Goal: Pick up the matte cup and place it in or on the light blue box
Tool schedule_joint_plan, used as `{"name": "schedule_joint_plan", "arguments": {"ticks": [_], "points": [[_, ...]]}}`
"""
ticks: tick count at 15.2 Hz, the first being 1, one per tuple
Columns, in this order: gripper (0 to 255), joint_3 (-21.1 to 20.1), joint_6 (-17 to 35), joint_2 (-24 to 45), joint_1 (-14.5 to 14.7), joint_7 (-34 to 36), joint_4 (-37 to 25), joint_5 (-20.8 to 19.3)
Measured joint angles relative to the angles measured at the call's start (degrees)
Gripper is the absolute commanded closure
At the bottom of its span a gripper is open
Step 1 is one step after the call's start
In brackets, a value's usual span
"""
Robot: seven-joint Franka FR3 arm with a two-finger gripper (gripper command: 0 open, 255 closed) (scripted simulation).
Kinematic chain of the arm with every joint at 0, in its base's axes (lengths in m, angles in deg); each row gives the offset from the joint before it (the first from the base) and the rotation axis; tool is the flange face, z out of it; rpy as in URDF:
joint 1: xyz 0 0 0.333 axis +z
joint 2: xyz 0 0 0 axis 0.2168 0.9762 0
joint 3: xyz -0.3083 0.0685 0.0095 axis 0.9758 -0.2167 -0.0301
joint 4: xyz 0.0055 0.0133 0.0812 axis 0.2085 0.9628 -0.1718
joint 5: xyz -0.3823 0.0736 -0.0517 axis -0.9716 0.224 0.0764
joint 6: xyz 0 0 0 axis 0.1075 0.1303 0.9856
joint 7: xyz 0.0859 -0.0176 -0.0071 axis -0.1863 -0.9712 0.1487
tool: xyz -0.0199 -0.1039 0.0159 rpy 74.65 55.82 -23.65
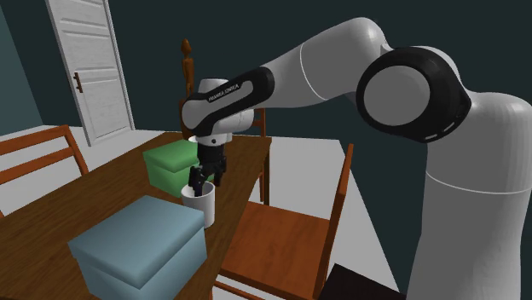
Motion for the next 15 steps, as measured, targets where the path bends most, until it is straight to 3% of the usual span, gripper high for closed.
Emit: {"name": "schedule_joint_plan", "arguments": {"ticks": [5, 6, 15], "points": [[0, -0.02, 0.16, 0.04, 0.03, 0.02, 0.1, 0.01], [255, -0.02, 0.16, 0.04, 0.03, 0.02, 0.1, 0.01], [255, -0.01, 0.14, 0.05, 0.02, 0.02, 0.09, 0.01]]}}
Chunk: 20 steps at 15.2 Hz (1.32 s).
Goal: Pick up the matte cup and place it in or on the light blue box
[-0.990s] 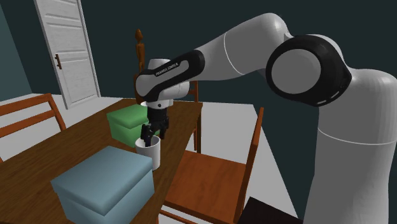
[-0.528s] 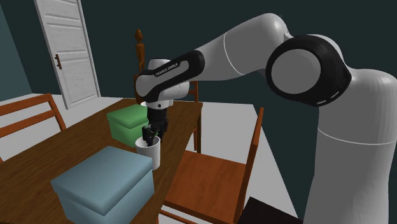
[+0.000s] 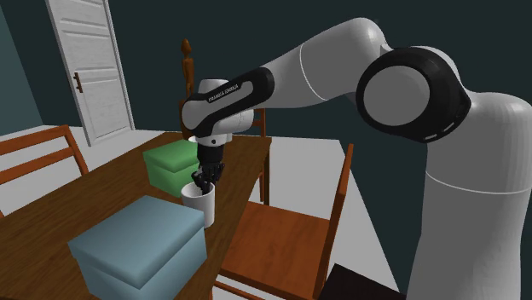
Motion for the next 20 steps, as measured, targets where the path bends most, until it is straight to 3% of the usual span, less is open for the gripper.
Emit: {"name": "schedule_joint_plan", "arguments": {"ticks": [20], "points": [[255, 0.26, -12.99, -1.97, -0.15, 1.94, -11.19, -1.14]]}}
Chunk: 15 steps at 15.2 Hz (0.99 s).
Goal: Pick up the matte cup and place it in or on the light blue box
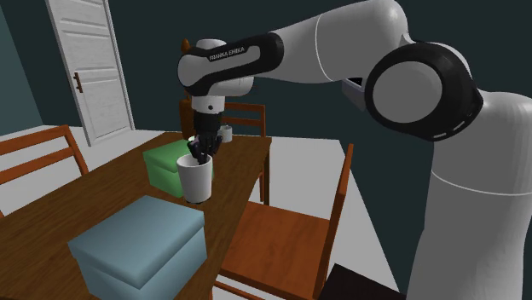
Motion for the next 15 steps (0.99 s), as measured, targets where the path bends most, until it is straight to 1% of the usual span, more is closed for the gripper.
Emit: {"name": "schedule_joint_plan", "arguments": {"ticks": [7, 15], "points": [[255, 0.08, -5.37, -0.04, -0.11, 0.64, -5.36, -0.18], [255, 0.18, -12.04, 1.32, -0.34, 1.34, -13.41, -0.07]]}}
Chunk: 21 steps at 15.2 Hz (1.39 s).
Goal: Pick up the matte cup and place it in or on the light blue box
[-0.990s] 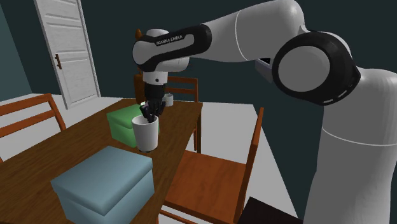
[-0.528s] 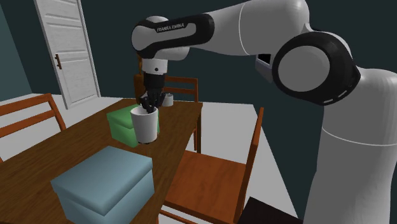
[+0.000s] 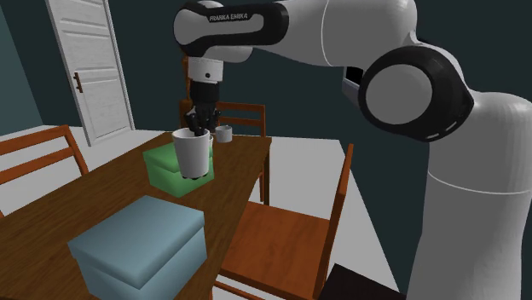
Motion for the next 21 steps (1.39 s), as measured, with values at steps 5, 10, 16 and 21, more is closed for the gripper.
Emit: {"name": "schedule_joint_plan", "arguments": {"ticks": [5, 10, 16, 21], "points": [[255, 0.11, -4.45, 1.53, -0.29, 0.32, -5.97, 0.25], [255, -0.39, -7.55, 0.83, 0.51, 2.05, -8.56, 0.0], [255, -3.71, -6.9, -5.36, 4.96, 9.49, -2.77, -1.58], [255, -6.9, -6.71, -8.31, 8.31, 15.95, -0.34, -2.39]]}}
